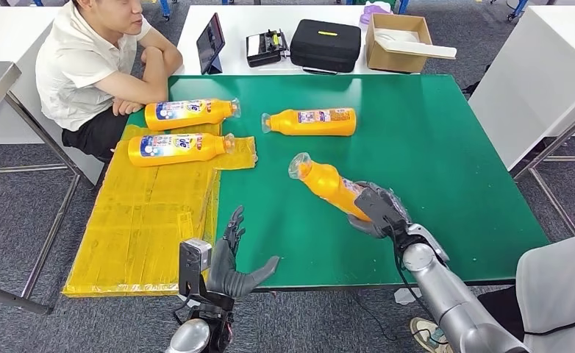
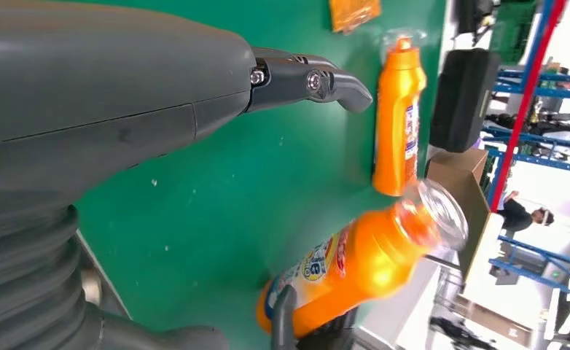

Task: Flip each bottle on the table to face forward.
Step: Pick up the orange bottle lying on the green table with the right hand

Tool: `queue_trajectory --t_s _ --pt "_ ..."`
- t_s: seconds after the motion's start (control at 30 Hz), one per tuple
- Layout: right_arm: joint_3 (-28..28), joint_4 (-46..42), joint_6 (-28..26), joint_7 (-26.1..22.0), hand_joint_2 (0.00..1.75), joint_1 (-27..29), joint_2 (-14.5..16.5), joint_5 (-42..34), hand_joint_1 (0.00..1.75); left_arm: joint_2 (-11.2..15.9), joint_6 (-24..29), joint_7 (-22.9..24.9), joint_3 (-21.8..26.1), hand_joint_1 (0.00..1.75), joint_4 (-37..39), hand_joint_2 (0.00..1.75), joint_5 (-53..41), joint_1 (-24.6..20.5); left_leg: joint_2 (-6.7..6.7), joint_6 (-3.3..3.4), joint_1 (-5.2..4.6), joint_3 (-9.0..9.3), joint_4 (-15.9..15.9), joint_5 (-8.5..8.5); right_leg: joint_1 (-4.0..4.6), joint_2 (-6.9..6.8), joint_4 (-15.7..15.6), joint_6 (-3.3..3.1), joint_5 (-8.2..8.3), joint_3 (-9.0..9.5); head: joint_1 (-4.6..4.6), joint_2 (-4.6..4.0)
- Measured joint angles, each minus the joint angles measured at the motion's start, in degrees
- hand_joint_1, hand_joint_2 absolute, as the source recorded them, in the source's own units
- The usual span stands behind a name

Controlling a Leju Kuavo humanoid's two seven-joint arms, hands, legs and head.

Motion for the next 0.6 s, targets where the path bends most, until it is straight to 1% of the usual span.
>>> queue_trajectory --t_s 0.1,0.27,0.6 --pt "-0.5 -2.57 0.63 -1.12 1.75 1.52 0.0 -2.3 1.75 0.0 -0.99 0.05 0.55 0.0 0.0 1.75 3.5 0.33 -0.01 0.0 0.0 -0.16 0.0 0.0 0.0 0.0 0.01 0.0 0.0 -0.14 0.0 0.0" --pt "-0.38 -6.24 0.35 -2.0 1.75 3.39 0.81 -3.95 1.75 0.01 -0.91 0.05 0.97 0.0 0.0 1.75 5.78 0.38 -0.05 0.0 0.0 -0.5 0.0 0.03 0.0 -0.04 0.03 0.01 -0.01 -0.46 -0.01 0.0" --pt "1.49 -9.21 1.43 -4.33 1.75 3.31 4.06 -5.19 1.75 0.02 -2.03 -0.87 0.31 0.0 0.0 1.75 5.06 -0.2 -0.17 0.0 0.0 -0.79 0.0 0.04 -0.01 -0.08 0.04 0.02 -0.02 -0.7 -0.01 0.0"
